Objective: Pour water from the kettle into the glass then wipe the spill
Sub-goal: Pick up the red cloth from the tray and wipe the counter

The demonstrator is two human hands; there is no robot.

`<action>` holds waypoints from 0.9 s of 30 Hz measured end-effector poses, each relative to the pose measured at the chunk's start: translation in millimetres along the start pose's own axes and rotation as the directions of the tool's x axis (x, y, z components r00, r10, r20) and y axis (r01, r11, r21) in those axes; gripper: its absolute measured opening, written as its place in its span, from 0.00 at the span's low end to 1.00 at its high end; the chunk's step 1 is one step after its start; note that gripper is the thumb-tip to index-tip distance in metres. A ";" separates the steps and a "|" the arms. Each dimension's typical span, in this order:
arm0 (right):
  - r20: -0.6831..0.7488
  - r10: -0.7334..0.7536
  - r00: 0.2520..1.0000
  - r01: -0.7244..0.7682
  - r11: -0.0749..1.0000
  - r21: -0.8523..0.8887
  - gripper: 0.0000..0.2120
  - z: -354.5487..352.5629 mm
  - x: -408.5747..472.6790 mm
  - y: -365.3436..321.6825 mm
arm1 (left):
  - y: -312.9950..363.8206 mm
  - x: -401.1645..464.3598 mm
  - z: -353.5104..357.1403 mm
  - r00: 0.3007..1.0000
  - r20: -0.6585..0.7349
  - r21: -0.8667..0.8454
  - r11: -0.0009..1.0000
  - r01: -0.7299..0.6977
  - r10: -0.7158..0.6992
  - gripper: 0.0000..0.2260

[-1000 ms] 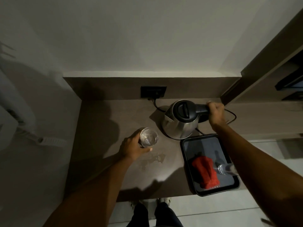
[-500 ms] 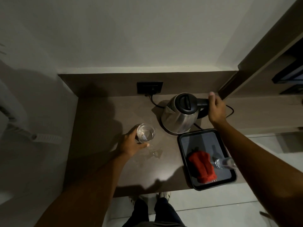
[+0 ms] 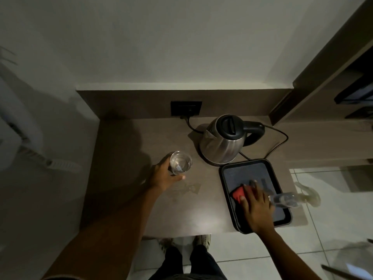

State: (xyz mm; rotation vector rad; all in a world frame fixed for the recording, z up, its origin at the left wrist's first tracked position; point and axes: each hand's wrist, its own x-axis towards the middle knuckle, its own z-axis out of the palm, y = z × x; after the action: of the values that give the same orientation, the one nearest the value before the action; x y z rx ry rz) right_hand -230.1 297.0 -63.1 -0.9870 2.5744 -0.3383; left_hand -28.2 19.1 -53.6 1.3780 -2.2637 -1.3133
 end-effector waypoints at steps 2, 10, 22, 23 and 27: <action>0.059 0.018 0.998 -0.019 1.000 0.025 0.33 2.3 -0.3 2.3 | -2.7 1.1 2.5 1.000 -0.002 -0.024 1.000 -0.006 0.006 0.41; 0.078 -0.077 0.994 0.081 0.996 -0.045 0.31 -0.7 -6.5 1.2 | -4.5 3.0 -2.9 0.994 0.109 -0.020 1.000 0.007 -0.004 0.42; -0.057 -0.125 0.991 0.130 0.986 0.106 0.25 -6.2 7.2 -78.7 | -101.5 -54.3 -48.7 0.999 -0.003 0.487 0.873 0.032 -0.035 0.31; -0.040 -0.138 0.990 0.142 0.985 0.099 0.25 -0.9 12.0 -88.3 | -111.2 -60.7 -53.0 1.000 -0.001 0.558 0.830 0.014 -0.016 0.31; -0.018 -0.078 0.997 0.079 0.996 0.036 0.25 37.6 14.9 -121.7 | -130.3 -80.6 -52.6 0.997 0.013 0.654 0.753 -0.069 0.080 0.36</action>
State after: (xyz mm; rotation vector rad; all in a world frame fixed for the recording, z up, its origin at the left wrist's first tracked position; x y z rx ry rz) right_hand -152.6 194.9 -58.9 -1.0784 2.5397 -0.4154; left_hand 126.9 28.4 -99.6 1.4290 -2.8787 -0.4574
